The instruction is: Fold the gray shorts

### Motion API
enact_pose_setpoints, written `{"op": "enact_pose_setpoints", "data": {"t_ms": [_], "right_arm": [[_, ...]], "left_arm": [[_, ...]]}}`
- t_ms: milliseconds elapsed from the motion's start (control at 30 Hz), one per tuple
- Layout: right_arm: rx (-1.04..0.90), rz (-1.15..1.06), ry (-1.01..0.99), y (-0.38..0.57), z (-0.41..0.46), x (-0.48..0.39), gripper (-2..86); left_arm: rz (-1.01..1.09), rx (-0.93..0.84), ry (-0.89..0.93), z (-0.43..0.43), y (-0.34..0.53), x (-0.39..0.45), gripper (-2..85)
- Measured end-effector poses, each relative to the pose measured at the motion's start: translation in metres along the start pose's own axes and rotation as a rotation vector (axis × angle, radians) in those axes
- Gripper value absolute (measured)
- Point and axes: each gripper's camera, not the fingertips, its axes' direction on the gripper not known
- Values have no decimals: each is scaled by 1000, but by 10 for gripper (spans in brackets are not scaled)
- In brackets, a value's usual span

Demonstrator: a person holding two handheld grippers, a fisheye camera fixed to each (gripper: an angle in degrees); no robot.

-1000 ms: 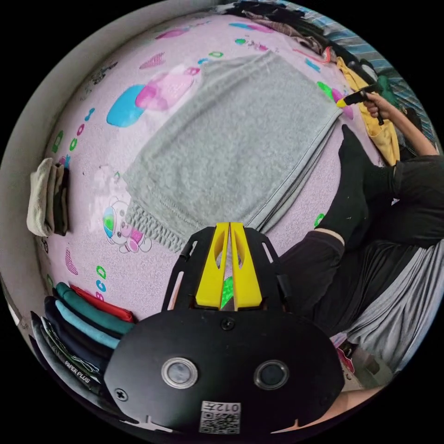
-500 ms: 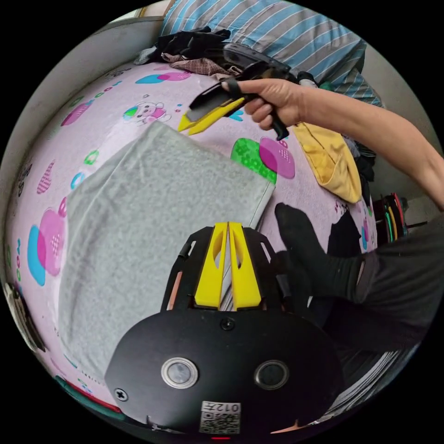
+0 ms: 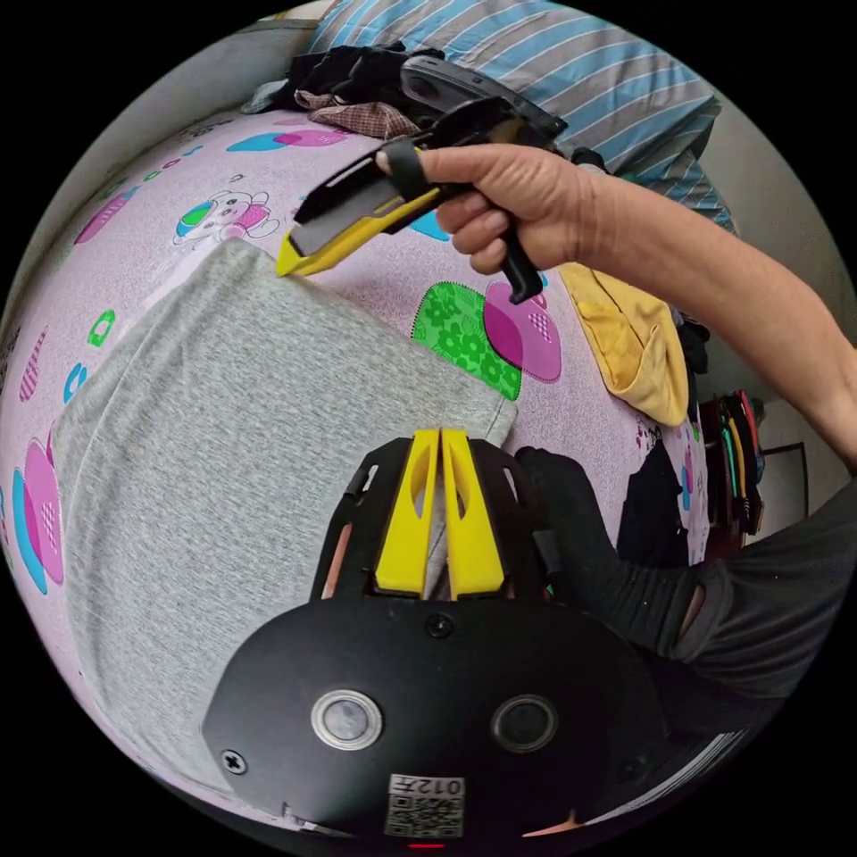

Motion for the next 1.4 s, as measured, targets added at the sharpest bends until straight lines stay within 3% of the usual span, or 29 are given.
{"op": "enact_pose_setpoints", "data": {"t_ms": [400,533,767,1000,1400], "right_arm": [[-82,-9,22,9,6,25,32],[-84,81,-94,8,-2,49,64],[-270,121,-155,52,-3,68,81],[-212,246,-300,89,-5,104,43],[-149,265,-377,73,-34,95,9]], "left_arm": [[17,42,-30,5,9,53,11],[104,98,-102,-4,14,96,27],[231,111,-234,9,22,168,60],[298,110,-342,31,33,233,103],[286,169,-775,73,53,337,95]]}}
